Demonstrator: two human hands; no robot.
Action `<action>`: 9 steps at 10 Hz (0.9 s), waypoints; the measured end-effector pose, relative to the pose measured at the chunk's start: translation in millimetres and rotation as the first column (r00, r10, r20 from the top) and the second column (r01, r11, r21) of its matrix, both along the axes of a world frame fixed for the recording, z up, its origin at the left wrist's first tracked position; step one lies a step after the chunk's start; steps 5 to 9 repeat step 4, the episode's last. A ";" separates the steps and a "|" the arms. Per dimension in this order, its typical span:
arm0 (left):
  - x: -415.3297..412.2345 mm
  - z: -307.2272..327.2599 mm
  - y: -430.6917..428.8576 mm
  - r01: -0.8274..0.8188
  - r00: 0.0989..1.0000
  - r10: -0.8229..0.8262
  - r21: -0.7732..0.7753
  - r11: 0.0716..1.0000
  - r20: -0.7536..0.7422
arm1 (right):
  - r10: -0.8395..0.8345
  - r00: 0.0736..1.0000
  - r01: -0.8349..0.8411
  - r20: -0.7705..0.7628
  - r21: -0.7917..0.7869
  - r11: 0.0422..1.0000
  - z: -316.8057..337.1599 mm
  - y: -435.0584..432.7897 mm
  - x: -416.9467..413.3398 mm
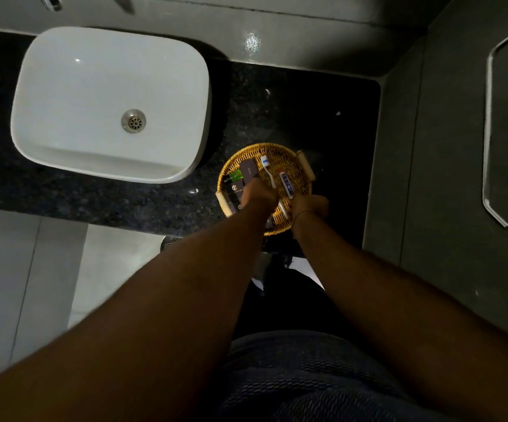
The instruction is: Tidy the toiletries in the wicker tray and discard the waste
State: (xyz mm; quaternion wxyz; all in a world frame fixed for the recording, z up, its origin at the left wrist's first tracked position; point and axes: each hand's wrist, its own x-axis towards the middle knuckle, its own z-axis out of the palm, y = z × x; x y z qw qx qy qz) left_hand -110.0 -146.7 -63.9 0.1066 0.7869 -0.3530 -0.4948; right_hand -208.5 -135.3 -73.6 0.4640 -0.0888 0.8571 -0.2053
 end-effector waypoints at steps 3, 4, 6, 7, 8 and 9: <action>5.0 4.8 12.4 0.120 0.988 -0.114 -0.052 0.991 0.103 | 0.194 0.972 -0.194 -0.129 0.013 0.981 6.8 -0.1 -4.5; 3.3 10.2 14.8 0.091 0.990 -0.078 -0.112 0.989 0.113 | 0.290 0.931 -0.311 -0.223 -0.063 0.948 13.4 -0.8 0.0; 3.3 10.2 14.8 0.091 0.990 -0.078 -0.112 0.989 0.113 | 0.290 0.931 -0.311 -0.223 -0.063 0.948 13.4 -0.8 0.0; 3.3 10.2 14.8 0.091 0.990 -0.078 -0.112 0.989 0.113 | 0.290 0.931 -0.311 -0.223 -0.063 0.948 13.4 -0.8 0.0; 3.3 10.2 14.8 0.091 0.990 -0.078 -0.112 0.989 0.113 | 0.290 0.931 -0.311 -0.223 -0.063 0.948 13.4 -0.8 0.0; 3.3 10.2 14.8 0.091 0.990 -0.078 -0.112 0.989 0.113 | 0.290 0.931 -0.311 -0.223 -0.063 0.948 13.4 -0.8 0.0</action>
